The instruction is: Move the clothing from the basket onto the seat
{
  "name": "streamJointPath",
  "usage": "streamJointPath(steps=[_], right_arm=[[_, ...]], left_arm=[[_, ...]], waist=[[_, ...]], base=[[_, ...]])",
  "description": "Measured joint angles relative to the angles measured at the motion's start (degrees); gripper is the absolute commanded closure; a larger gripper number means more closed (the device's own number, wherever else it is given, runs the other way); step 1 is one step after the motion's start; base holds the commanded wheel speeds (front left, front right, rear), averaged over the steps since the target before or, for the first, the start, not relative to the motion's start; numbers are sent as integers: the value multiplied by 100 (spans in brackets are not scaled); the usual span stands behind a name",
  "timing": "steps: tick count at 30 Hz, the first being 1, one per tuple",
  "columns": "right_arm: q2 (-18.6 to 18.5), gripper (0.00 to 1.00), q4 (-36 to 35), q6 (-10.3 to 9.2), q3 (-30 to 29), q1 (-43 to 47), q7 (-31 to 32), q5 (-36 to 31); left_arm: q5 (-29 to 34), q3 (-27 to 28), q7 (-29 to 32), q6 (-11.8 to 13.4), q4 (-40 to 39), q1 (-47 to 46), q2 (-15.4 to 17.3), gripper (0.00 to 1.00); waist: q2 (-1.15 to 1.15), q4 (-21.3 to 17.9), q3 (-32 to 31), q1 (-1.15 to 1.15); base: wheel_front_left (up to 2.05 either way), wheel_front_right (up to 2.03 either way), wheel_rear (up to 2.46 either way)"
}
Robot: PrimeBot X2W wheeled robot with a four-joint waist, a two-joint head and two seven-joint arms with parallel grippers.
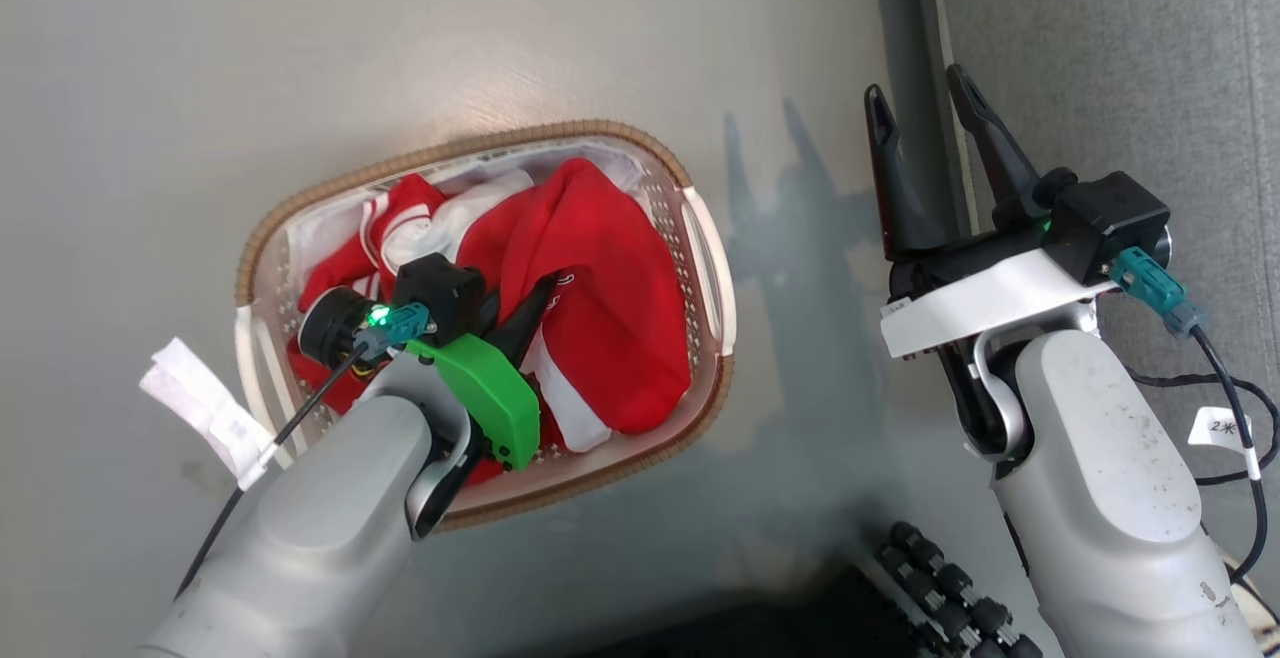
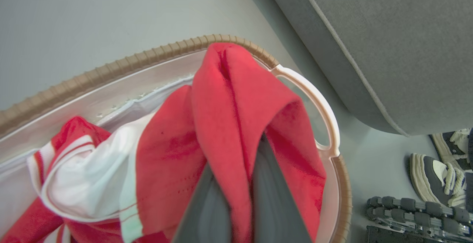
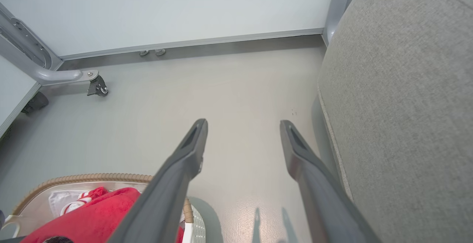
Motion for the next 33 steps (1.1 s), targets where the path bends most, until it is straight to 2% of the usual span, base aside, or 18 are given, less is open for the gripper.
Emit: streamJointPath(steps=[5,12,23,33], right_arm=[[2,0,92,0,-59,103,0,-90],[4,0,177,1,-10,405,0,-337],[4,0,339,1,111,978,0,-331],[1,0,437,1,254,1373,0,-366]], left_arm=[[324,547,0,0,-510,419,-76,100],[720,1042,-1,0,-1073,938,-189,100],[859,1876,0,0,-1524,1761,-400,100],[1124,2653,0,0,-2146,1970,-476,100]], waist=[[0,131,-482,0],[0,356,-1204,0],[0,718,-2357,-1],[0,1010,-3180,-1]], base=[[0,0,0],[0,0,0],[0,0,0],[0,0,0]])
